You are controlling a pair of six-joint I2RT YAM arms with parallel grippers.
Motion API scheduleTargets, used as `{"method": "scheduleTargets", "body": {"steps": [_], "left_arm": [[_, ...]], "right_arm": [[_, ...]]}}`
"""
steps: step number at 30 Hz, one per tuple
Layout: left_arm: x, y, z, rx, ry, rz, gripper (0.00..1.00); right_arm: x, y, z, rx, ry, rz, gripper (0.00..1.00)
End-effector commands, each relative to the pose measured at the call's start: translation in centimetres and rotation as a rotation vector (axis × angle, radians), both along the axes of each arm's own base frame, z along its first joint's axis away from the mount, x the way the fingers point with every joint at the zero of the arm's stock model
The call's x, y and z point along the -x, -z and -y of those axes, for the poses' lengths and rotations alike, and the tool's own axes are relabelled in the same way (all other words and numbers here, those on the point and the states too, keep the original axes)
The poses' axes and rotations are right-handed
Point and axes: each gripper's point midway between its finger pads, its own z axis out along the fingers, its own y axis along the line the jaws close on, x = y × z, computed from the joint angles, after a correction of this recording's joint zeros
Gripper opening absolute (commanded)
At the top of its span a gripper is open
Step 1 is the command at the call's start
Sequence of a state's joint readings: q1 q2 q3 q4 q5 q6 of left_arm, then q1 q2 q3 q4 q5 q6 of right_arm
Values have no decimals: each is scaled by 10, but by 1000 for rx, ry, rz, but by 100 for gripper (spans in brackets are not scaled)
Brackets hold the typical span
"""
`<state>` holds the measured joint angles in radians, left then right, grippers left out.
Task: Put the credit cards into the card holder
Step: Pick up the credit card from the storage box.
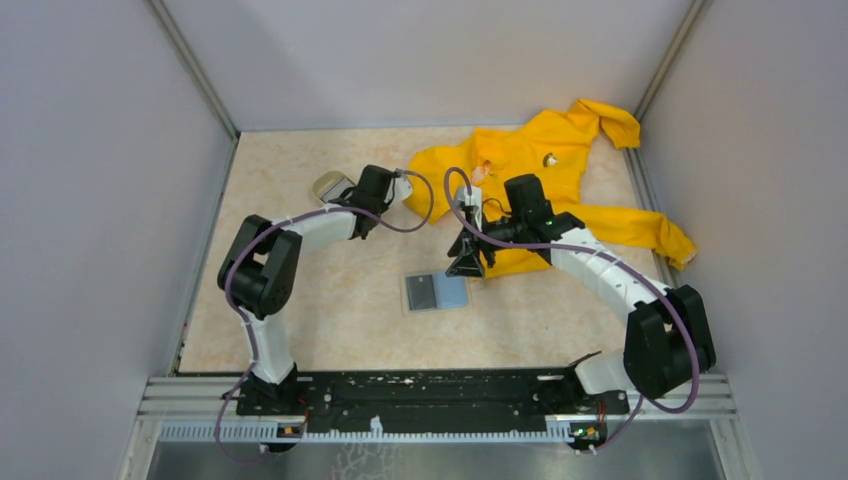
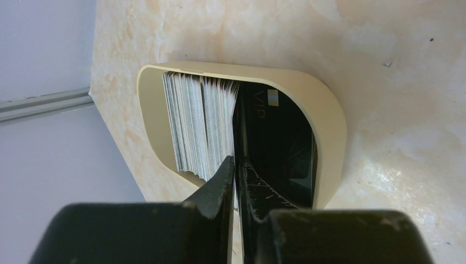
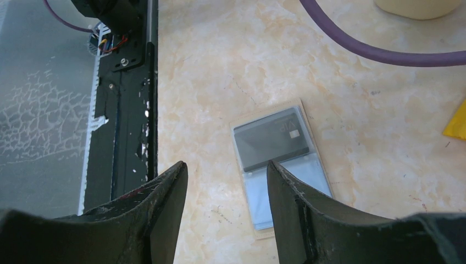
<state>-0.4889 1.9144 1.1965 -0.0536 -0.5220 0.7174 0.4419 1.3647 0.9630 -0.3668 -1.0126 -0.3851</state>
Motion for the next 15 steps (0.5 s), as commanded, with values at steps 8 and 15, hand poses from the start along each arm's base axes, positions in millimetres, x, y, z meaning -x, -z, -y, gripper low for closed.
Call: {"method": "scheduleTargets", "body": {"steps": [8, 15], "left_arm": [[1, -23, 10, 84, -59, -54, 6], [3, -27, 18, 120, -50, -100, 5]], "right_arm": [[-4, -18, -4, -43, -30, 50, 55], [-4, -16, -4, -41, -31, 45, 55]]}}
